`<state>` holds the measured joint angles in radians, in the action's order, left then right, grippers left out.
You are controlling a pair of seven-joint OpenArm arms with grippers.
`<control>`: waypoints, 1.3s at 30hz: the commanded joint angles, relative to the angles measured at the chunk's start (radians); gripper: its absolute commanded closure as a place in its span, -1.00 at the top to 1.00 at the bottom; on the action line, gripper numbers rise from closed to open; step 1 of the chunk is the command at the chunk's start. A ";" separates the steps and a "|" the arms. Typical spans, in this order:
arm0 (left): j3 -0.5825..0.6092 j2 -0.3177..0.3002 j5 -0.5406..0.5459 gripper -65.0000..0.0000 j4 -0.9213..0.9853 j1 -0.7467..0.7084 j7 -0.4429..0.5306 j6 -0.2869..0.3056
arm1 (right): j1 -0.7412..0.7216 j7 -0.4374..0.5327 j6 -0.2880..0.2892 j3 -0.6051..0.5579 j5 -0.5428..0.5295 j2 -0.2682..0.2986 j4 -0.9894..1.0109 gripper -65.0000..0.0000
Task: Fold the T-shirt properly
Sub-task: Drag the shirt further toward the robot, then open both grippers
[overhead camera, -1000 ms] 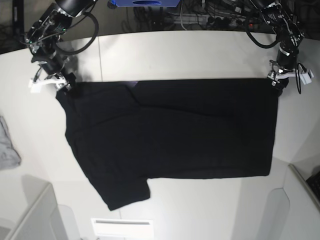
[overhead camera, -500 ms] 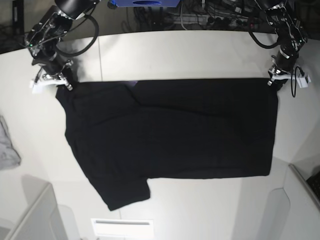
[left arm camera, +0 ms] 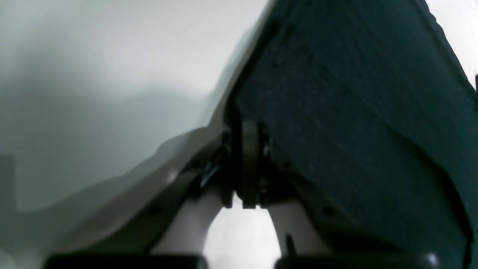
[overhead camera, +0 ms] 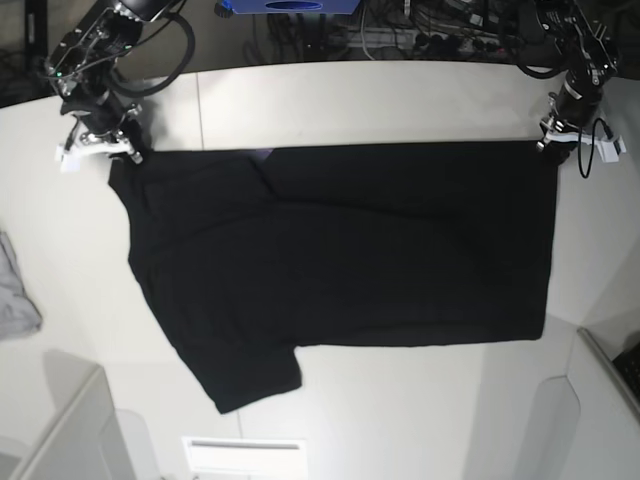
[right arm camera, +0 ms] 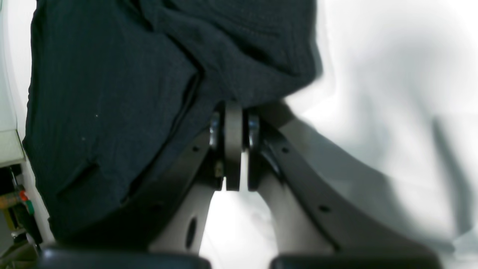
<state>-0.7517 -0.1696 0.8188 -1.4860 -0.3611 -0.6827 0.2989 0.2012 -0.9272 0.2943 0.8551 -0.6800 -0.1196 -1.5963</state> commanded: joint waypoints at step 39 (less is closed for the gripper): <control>-0.009 -0.011 0.006 -1.00 -0.149 -0.284 0.018 0.013 | 0.281 0.010 0.010 -0.004 -0.019 0.002 -0.213 -1.00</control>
<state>-0.7509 -0.1692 0.8162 -1.6196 -0.6327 -0.6853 0.3130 0.4828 -0.9352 0.2981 0.8478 -0.6872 -0.1242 -1.7916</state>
